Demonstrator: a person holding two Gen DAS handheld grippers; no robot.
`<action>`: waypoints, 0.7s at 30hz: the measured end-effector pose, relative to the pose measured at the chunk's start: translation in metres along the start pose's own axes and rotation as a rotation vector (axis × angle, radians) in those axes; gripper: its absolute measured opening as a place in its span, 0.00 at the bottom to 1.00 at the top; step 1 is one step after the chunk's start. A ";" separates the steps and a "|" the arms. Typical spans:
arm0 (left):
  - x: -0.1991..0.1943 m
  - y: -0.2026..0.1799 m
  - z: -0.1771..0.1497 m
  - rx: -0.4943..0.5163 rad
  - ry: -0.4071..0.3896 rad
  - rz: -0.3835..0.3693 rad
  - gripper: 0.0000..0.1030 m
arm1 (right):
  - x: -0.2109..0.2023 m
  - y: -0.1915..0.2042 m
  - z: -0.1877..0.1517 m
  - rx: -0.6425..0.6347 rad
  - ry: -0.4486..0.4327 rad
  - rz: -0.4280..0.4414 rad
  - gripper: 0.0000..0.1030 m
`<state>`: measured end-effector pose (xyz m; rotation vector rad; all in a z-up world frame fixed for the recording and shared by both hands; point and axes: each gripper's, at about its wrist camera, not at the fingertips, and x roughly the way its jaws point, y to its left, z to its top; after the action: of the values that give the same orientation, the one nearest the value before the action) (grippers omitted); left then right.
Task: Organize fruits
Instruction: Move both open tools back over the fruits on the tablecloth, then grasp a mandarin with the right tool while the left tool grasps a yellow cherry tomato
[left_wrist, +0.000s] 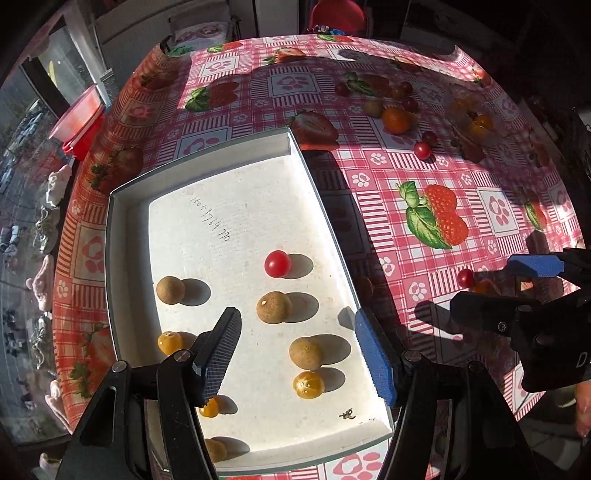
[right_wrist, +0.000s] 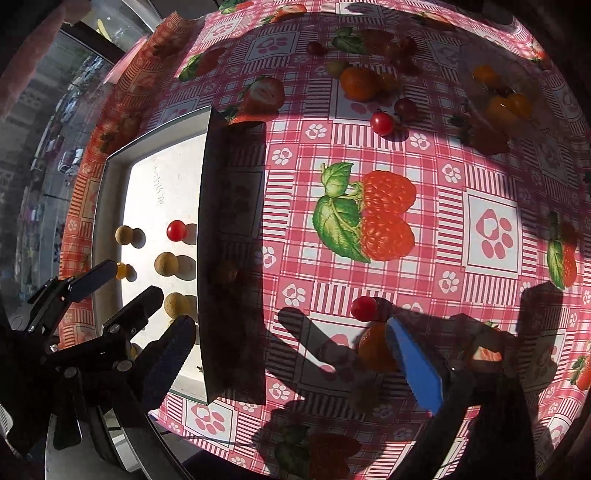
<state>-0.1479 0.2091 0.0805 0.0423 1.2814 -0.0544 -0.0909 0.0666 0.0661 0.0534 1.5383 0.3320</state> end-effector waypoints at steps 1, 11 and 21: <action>0.000 -0.006 0.001 0.010 0.001 -0.010 0.63 | 0.000 -0.010 -0.004 0.028 0.001 -0.020 1.00; 0.017 -0.078 -0.011 0.142 0.065 -0.132 0.63 | 0.006 -0.087 -0.033 0.198 0.042 -0.126 1.00; 0.038 -0.088 -0.027 0.185 0.123 -0.094 0.63 | 0.021 -0.079 -0.036 0.154 0.062 -0.112 1.00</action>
<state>-0.1683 0.1226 0.0364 0.1457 1.3976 -0.2543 -0.1119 -0.0101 0.0253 0.0776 1.6193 0.1270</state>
